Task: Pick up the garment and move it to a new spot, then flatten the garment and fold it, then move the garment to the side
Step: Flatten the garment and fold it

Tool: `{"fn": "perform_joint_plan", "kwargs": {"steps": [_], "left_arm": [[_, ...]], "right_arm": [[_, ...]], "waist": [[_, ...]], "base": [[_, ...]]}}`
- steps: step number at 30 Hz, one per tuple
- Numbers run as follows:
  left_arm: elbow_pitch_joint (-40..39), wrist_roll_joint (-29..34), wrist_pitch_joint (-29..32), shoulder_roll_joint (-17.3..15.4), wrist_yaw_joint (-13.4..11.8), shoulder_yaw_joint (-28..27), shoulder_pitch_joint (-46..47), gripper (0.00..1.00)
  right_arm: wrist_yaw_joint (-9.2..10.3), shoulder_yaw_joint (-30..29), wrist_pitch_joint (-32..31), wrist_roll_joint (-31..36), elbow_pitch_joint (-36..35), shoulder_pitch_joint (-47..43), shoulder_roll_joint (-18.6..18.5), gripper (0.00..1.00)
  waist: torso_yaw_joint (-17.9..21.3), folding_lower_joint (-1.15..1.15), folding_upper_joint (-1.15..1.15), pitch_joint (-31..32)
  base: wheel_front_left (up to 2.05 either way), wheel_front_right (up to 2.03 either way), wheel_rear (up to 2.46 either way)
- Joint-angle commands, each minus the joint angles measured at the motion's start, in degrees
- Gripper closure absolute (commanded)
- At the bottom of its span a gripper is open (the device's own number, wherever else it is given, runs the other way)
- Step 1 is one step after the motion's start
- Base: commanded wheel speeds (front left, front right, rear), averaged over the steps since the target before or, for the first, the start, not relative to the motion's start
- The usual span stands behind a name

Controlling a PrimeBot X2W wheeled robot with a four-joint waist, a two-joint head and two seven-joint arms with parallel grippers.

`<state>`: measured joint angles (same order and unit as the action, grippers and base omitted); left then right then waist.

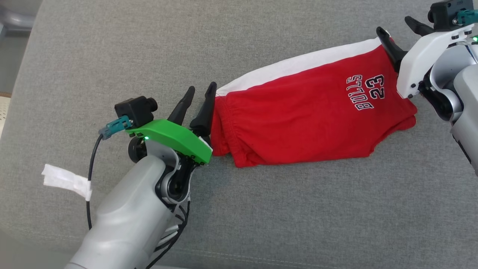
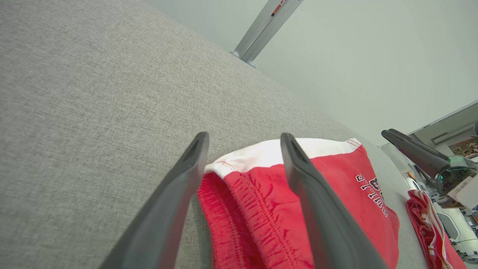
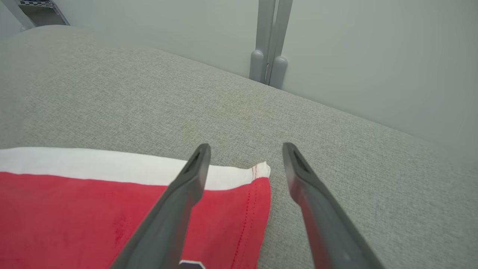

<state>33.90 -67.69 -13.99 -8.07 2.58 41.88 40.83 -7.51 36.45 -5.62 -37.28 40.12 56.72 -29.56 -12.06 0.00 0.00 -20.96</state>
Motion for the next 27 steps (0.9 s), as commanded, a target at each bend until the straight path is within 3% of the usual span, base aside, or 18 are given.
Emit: {"fn": "perform_joint_plan", "kwargs": {"steps": [1,4,9,19,27], "left_arm": [[0.0,1.2,-0.5,-1.0,0.5,-0.4,-1.2,0.0],[-1.2,4.3,-1.2,-2.6,0.9,-2.0,-3.5,0.0],[-8.8,16.0,-1.1,-3.3,0.0,-12.6,-11.4,0.0],[-20.2,41.4,-1.1,2.6,1.4,-29.0,-26.0,0.0],[-22.5,46.3,-1.1,5.0,3.5,-34.1,-31.0,0.0]], "right_arm": [[0.03,-0.3,-0.4,-1.0,0.2,0.0,0.2,0.0],[0.03,-1.0,-4.3,-4.2,1.3,-1.1,0.4,0.0],[0.03,-3.4,-12.3,-8.5,2.3,-2.8,0.4,0.0],[0.02,-12.1,-18.4,-7.1,13.0,-5.3,2.8,0.0],[0.01,-18.1,-17.8,-2.9,22.8,-2.5,7.3,0.0]], "waist": [[0.3,0.0,0.0,1.2],[0.7,0.0,0.0,2.7],[0.7,0.0,0.0,4.8],[-2.3,0.0,0.0,6.3],[-4.6,0.0,0.0,6.2]], "base": [[0.0,0.0,0.0],[0.0,0.0,0.0],[0.0,0.0,0.0],[0.0,0.0,0.0],[0.0,0.0,0.0]]}}
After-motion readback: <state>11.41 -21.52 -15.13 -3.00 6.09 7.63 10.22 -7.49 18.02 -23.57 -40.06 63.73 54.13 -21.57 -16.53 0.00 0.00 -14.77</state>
